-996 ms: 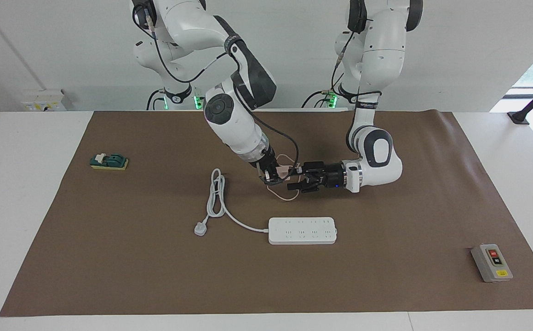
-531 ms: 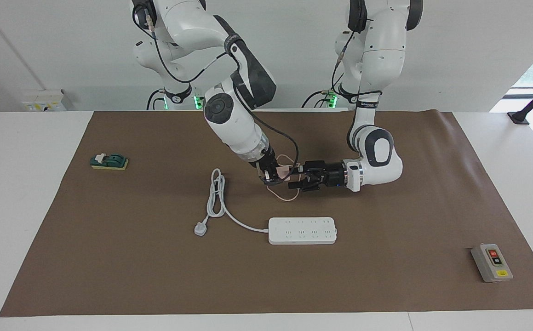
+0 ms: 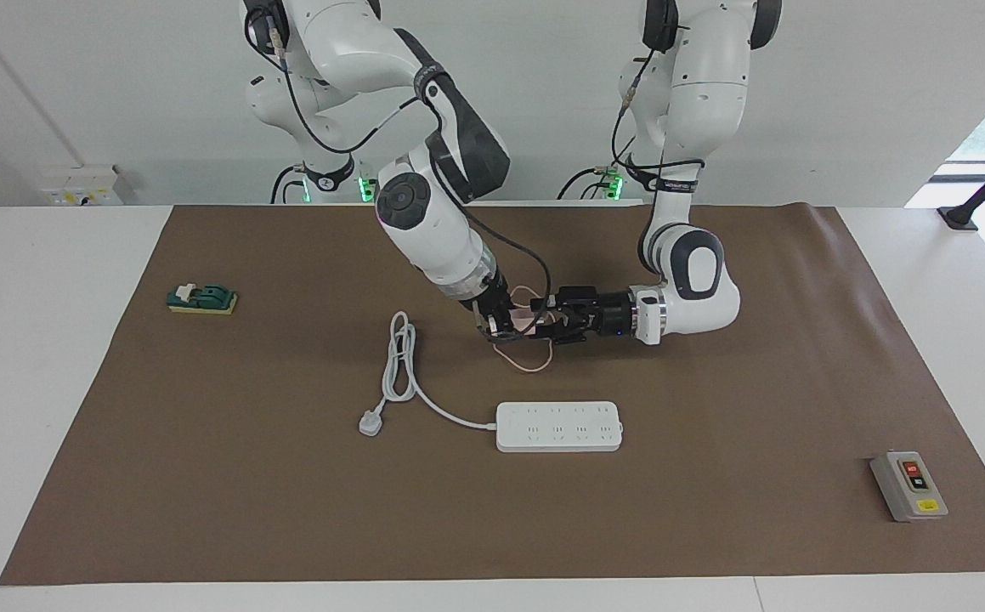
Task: Plug charger into power strip
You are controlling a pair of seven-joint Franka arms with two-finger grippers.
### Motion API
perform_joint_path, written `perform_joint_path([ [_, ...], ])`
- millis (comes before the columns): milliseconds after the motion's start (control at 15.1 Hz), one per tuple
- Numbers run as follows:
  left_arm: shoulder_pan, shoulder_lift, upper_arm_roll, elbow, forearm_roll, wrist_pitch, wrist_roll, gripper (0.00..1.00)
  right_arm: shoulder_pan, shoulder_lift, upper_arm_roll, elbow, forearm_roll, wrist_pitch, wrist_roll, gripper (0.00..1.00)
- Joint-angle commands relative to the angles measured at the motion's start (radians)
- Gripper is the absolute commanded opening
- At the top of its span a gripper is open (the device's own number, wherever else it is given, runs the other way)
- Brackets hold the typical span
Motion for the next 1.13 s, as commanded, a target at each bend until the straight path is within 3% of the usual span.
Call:
perform_joint_path([
  [0, -0.026, -0.032, 0.025, -0.045, -0.018, 0.000, 0.020, 1.00, -0.007, 0.016, 0.002, 0.032, -0.021, -0.012, 0.030, 0.09],
  [332, -0.028, -0.031, 0.025, -0.045, -0.019, -0.001, 0.020, 1.00, -0.009, 0.016, 0.002, 0.032, -0.021, -0.013, 0.030, 0.09],
  [398, -0.028, -0.031, 0.025, -0.045, -0.019, -0.004, 0.020, 0.95, -0.009, 0.016, 0.004, 0.032, -0.021, -0.013, 0.030, 0.09],
  [531, -0.028, -0.029, 0.025, -0.045, -0.021, -0.004, 0.020, 0.77, -0.009, 0.016, 0.002, 0.032, -0.021, -0.013, 0.030, 0.09],
  [797, -0.028, -0.023, 0.025, -0.044, -0.025, -0.013, 0.015, 0.23, -0.009, 0.016, 0.002, 0.032, -0.021, -0.012, 0.030, 0.09],
  [930, -0.028, -0.022, 0.025, -0.044, -0.025, -0.017, 0.014, 0.04, -0.007, 0.016, 0.002, 0.030, -0.021, -0.009, 0.030, 0.09],
  [1062, -0.026, -0.022, 0.027, -0.042, -0.025, -0.024, 0.012, 0.00, -0.008, 0.016, 0.004, 0.029, -0.021, -0.009, 0.030, 0.09],
])
